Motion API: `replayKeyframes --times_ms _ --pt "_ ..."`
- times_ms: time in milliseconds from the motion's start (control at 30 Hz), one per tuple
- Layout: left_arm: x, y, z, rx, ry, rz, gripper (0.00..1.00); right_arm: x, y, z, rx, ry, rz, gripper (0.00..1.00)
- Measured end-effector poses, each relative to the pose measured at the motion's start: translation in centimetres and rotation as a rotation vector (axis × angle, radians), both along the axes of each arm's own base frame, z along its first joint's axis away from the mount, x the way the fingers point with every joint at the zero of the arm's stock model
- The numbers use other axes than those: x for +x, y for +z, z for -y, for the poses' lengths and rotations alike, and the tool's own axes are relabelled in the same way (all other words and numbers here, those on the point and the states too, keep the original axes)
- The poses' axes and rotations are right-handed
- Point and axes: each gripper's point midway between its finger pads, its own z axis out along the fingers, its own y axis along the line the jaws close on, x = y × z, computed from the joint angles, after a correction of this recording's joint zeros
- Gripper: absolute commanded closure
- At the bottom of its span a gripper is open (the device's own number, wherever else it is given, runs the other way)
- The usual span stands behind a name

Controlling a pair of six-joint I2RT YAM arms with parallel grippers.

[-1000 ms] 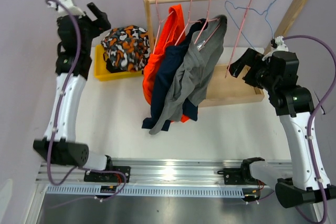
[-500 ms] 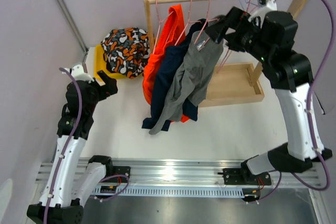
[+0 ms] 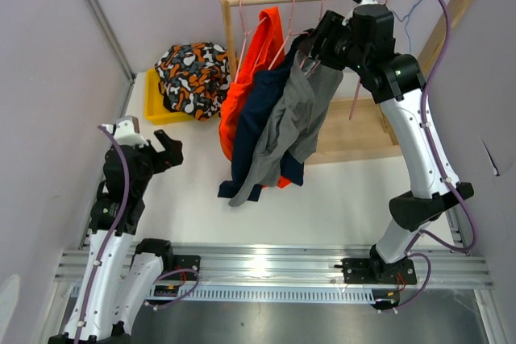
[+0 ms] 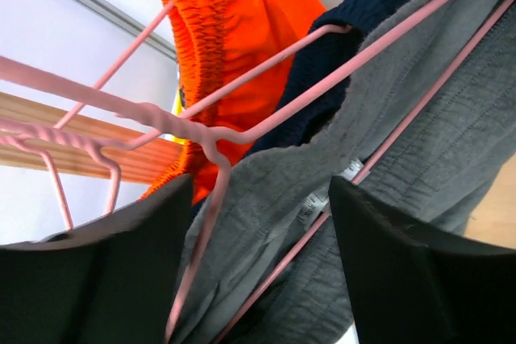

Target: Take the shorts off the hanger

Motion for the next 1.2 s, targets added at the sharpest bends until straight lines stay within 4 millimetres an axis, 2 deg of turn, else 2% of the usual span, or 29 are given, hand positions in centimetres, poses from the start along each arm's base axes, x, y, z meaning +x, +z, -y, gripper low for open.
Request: replayKeyframes --times_ms 67,100,367,500,600,700,800,900,967,1100,1200 --pt "0.0 -0.2 0.2 -0.001 -0.010 -0.006 0.01 0.1 0.2 0.0 0.002 -0.006 0.007 0.55" --pt "0.0 -0.2 0.3 -0.002 -0.016 -0.007 0.01 0.1 0.4 0.1 0.006 -0.013 0.013 0.67" --pt "0.0 -0.3 0.5 0.008 -0.034 -0.011 0.01 0.0 0.6 0.5 0.003 -0.042 0.023 1.00" --pt "0.0 -0.3 1.0 0.003 -0.060 -0.009 0.01 0.1 0.7 0.9 -0.008 -0.056 0.027 1.00" --pt "-0.2 0.2 2.8 0.001 -0.136 -0.008 0.01 -0.2 0.8 1.2 -0.015 -0.062 0.027 1.00" --pt "-0.6 2.9 6.9 0.015 -0.284 0.027 0.01 -0.6 1.1 1.5 -0.025 -0.064 0.028 1.00" --pt "-1.6 9.0 12.4 0.022 -0.468 0.122 0.01 -1.3 2.4 2.0 -0.021 -0.067 0.043 1.00" --pt "-2.7 15.3 16.0 -0.011 -0.587 0.245 0.01 -2.1 4.5 2.4 0.002 -0.070 0.087 1.00" --pt "-3.7 18.7 18.3 -0.040 -0.662 0.323 0.01 -2.7 5.7 2.7 0.016 -0.071 0.115 1.00" --pt "-6.0 22.5 22.6 -0.066 -0.821 0.408 0.01 -3.9 7.0 3.3 0.034 -0.072 0.146 1.00" --pt "-7.4 23.5 26.8 -0.086 -0.951 0.448 0.01 -5.2 7.2 3.6 0.039 -0.066 0.152 1.00"
